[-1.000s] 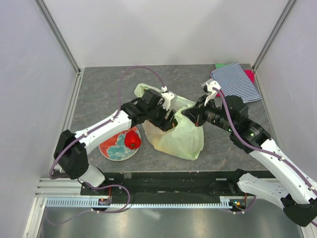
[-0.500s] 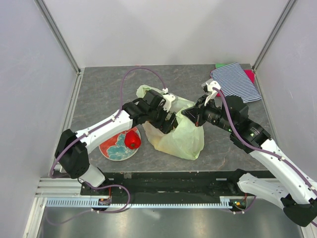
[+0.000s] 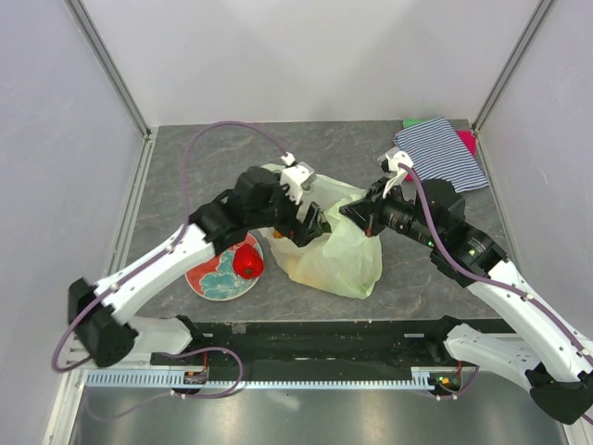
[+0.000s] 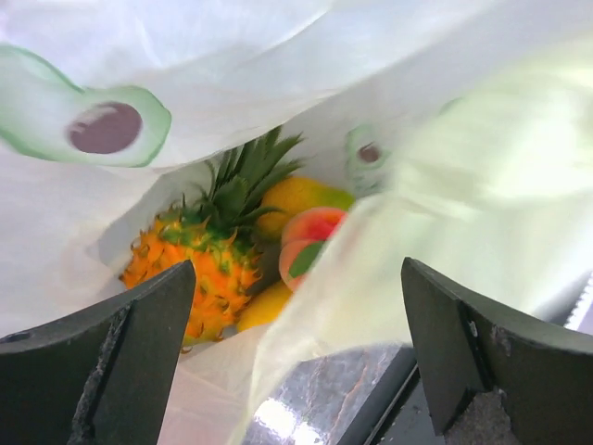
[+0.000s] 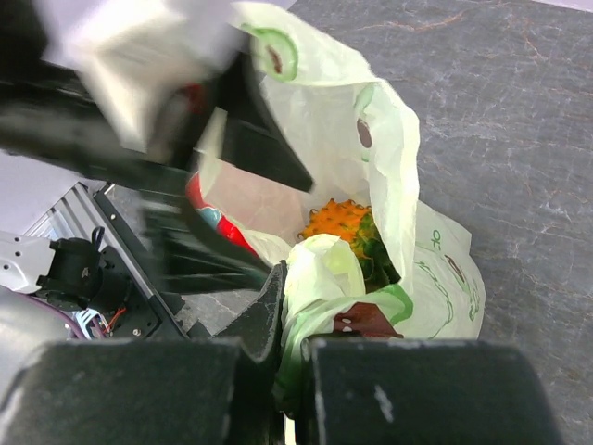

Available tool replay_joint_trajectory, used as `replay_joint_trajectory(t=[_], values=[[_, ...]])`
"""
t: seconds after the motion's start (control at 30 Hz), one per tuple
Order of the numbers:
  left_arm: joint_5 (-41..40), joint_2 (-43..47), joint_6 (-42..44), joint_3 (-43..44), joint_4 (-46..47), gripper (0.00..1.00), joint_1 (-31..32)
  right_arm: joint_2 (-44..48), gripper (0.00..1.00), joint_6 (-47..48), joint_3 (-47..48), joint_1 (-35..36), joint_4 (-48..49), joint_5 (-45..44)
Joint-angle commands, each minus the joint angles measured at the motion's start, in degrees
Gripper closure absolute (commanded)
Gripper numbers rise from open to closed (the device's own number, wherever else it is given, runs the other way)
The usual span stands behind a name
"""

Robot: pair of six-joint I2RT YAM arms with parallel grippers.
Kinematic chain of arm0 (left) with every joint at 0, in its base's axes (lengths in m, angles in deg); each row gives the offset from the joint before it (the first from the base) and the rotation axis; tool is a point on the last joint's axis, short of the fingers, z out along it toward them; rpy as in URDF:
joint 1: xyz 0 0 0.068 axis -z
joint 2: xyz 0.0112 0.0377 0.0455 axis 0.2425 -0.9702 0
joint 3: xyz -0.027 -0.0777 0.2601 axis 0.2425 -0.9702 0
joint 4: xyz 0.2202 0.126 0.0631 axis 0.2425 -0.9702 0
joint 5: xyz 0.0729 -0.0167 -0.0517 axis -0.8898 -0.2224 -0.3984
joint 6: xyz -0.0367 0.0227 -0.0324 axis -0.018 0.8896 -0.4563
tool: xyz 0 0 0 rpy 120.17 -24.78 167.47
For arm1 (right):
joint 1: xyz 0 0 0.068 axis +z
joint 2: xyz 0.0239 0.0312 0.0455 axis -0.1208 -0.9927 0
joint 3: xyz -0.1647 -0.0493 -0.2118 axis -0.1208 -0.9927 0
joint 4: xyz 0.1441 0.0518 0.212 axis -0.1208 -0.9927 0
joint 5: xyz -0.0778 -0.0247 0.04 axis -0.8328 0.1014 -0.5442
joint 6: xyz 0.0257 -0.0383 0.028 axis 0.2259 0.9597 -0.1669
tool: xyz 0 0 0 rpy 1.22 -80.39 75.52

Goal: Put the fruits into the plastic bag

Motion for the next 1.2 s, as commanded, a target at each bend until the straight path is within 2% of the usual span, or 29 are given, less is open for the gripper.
replay_joint_trajectory(t=[0.0,0.1,0.23,0.3,0.4,0.43,0.53,0.63,0.8,0.93,1.0,1.03,1.07,1.17], values=[[4.1,11.6,-0.7,-3.7,10.7,0.01,-0.1,0.8,1.0,-0.5,0.9,0.0,2.2,-0.2],[5.6,15.3,-2.3,-4.9,11.5,0.01,-0.4,0.9,1.0,-0.4,1.0,0.0,2.1,0.1],[15.4,22.9,-5.8,-7.3,14.2,0.01,-0.7,1.2,1.0,-0.4,1.0,0.0,2.2,0.2],[15.8,25.6,-8.5,-8.3,15.1,0.01,-0.8,1.4,1.0,-0.5,1.0,0.0,2.3,0.2],[2.5,30.3,-11.6,-9.9,9.0,0.01,-1.1,1.8,1.0,-0.6,1.0,-0.1,2.3,0.3],[-8.5,31.6,-12.8,-9.9,6.1,0.01,-1.2,1.9,1.0,-0.6,0.9,0.0,2.2,0.3],[-21.1,37.2,-16.7,-11.4,0.0,0.01,-3.0,2.5,1.0,-0.6,0.6,0.0,2.3,0.2],[-27.0,41.7,-20.2,-11.3,-4.1,0.01,-4.5,2.7,1.0,-0.5,0.3,0.0,2.2,0.4],[-30.9,40.3,-22.6,-10.6,-10.9,0.01,-4.6,2.6,1.0,-0.3,0.1,-0.1,2.4,0.6],[-28.8,38.3,-23.0,-12.2,-11.6,0.01,-6.9,3.0,1.0,-0.3,0.0,-0.1,2.5,0.6],[-24.8,37.3,-23.0,-13.6,-11.0,0.01,-12.1,3.4,1.0,-0.3,-0.2,0.0,2.4,0.5],[-18.7,36.5,-23.0,-14.2,-10.7,0.01,-14.7,3.6,1.0,-0.4,-0.4,0.0,2.4,0.4],[-15.4,36.3,-23.0,-14.8,-9.8,0.01,-20.9,3.8,1.0,-0.3,-0.4,0.0,2.4,0.5],[-3.9,35.6,-22.9,-17.7,-8.4,0.01,-32.1,4.3,1.0,-0.4,-0.5,0.0,2.4,0.2]])
